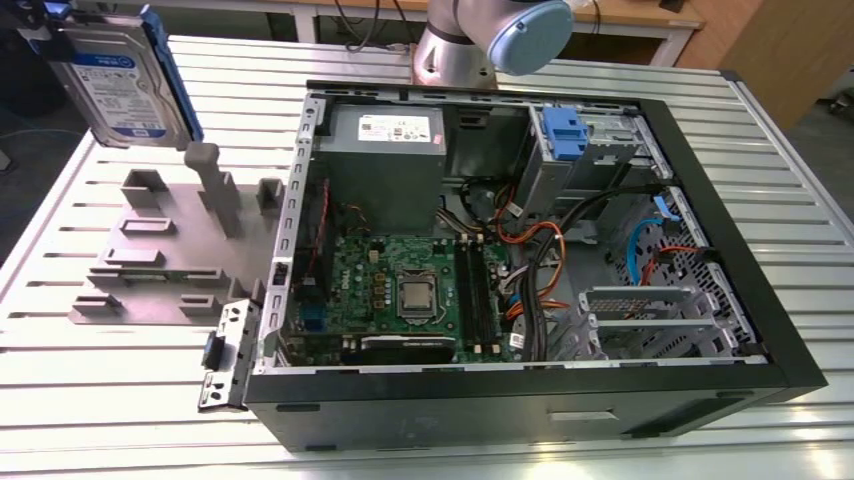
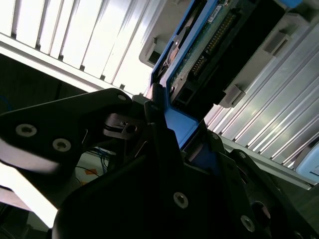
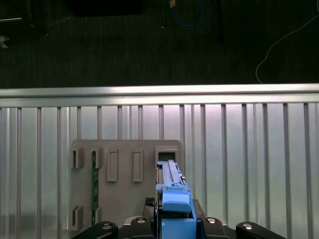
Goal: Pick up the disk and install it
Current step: 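Pick up the disk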
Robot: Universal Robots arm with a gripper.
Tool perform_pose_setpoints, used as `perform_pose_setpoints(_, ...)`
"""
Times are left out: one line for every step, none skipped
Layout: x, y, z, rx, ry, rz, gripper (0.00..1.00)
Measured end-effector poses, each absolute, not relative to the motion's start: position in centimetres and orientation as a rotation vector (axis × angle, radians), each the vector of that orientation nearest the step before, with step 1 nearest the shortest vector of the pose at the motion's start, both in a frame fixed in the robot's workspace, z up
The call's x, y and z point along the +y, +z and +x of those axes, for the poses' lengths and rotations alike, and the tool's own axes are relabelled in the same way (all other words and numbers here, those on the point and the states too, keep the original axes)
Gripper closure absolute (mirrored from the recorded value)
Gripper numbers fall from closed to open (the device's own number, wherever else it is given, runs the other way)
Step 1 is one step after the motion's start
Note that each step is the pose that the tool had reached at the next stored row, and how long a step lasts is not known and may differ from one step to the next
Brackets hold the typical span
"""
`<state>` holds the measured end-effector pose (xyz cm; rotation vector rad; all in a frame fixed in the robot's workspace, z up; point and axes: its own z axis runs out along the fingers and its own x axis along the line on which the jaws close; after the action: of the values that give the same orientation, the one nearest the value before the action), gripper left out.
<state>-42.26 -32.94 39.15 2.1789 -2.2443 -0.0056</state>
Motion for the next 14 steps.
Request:
perform_pose_setpoints(-32.93, 39.18, -42.27, -2.244, -0.006, 2.179, 0.64)
perform_pose_setpoints(-32.94, 39.2, -42.27, -2.244, -0.005, 2.179, 0.64)
perform_pose_setpoints(-32.94, 39.23, -42.26, -2.244, -0.006, 2.179, 0.64)
perform_pose_setpoints(-32.94, 39.26, -42.27, -2.244, -0.006, 2.179, 0.64)
perform_pose_setpoints(-32.94, 39.29, -42.27, -2.244, -0.006, 2.179, 0.64)
perform_pose_setpoints(-32.94, 39.32, -42.27, -2.244, -0.006, 2.179, 0.64)
perform_pose_setpoints(-32.94, 39.34, -42.26, -2.244, -0.005, 2.179, 0.64)
perform_pose_setpoints(-32.94, 39.36, -42.26, -2.245, -0.005, 2.179, 0.64)
perform_pose_setpoints(-32.94, 39.39, -42.27, -2.244, -0.005, 2.179, 0.64)
perform_pose_setpoints(-32.94, 39.42, -42.26, -2.244, -0.006, 2.179, 0.64)
perform_pose_setpoints(-32.94, 39.45, -42.26, -2.244, -0.005, 2.179, 0.64)
perform_pose_setpoints(-32.94, 39.47, -42.27, -2.245, -0.005, 2.179, 0.64)
perform_pose_setpoints(-32.94, 39.49, -42.27, -2.245, -0.005, 2.179, 0.64)
perform_pose_setpoints(-32.94, 39.52, -42.27, -2.244, -0.005, 2.179, 0.64)
